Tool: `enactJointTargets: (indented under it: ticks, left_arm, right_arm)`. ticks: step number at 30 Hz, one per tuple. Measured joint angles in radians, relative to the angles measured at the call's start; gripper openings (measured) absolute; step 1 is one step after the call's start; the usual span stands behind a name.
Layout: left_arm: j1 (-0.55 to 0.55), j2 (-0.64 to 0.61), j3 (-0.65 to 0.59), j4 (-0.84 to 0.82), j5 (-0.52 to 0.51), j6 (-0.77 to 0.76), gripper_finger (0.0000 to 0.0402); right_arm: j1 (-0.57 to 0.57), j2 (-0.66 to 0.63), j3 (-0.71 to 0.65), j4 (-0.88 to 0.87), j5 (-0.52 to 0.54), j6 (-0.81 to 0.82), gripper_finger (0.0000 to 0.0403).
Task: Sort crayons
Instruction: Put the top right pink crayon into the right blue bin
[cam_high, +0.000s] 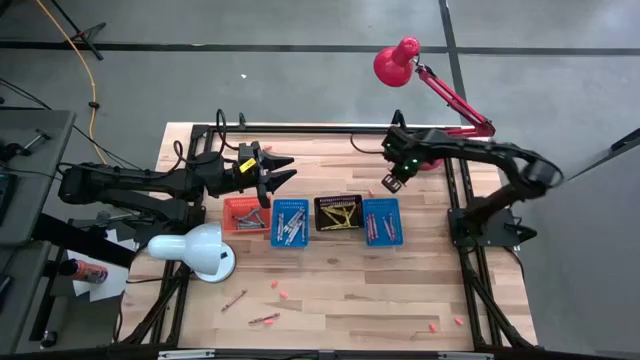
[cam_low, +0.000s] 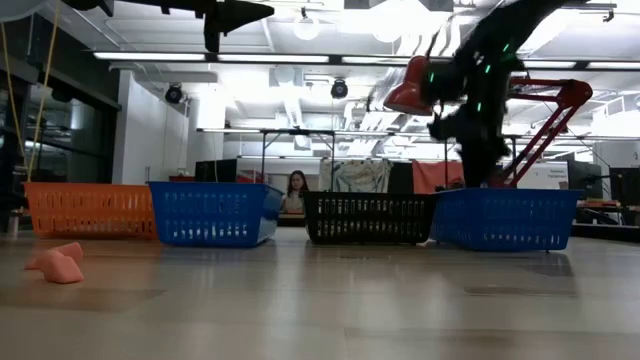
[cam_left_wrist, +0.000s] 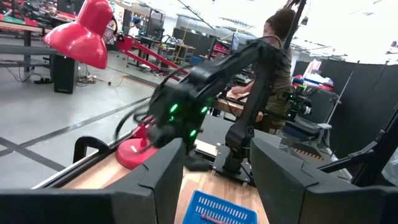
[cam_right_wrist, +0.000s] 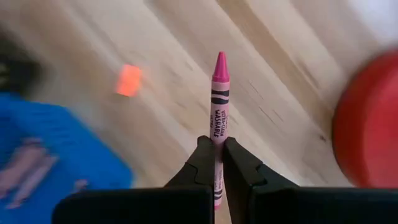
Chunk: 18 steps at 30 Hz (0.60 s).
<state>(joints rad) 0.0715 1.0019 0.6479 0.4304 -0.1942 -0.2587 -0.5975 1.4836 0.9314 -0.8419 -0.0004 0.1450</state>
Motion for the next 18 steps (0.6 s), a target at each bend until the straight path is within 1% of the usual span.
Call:
enactJointTargets:
  ticks: [4, 7, 10, 12, 15, 18]
  left_arm:
    - [0.000, 0.000, 0.000, -0.003, 0.000, 0.000, 0.0172]
    - [0.000, 0.000, 0.000, -0.010, 0.000, 0.000, 0.0172]
    - [0.000, 0.000, 0.000, -0.016, 0.000, 0.000, 0.0172]
    - [0.000, 0.000, 0.000, -0.017, 0.000, 0.000, 0.0172]
    - [0.000, 0.000, 0.000, -0.018, 0.000, -0.001, 0.0172]
    - [0.000, -0.006, 0.000, -0.018, 0.000, 0.000, 0.0172]
  right_arm:
    - [0.038, -0.141, 0.000, 0.049, -0.071, -0.040, 0.0000]
    - [0.074, -0.249, -0.052, 0.203, -0.116, 0.000, 0.0000]
    - [0.110, -0.342, -0.179, 0.428, -0.175, 0.115, 0.0000]
    - [0.147, -0.387, -0.283, 0.612, -0.185, 0.219, 0.0000]
    - [0.218, -0.416, -0.424, 0.898, -0.188, 0.353, 0.0000]
    - [0.290, -0.414, -0.487, 1.166, -0.164, 0.429, 0.0000]
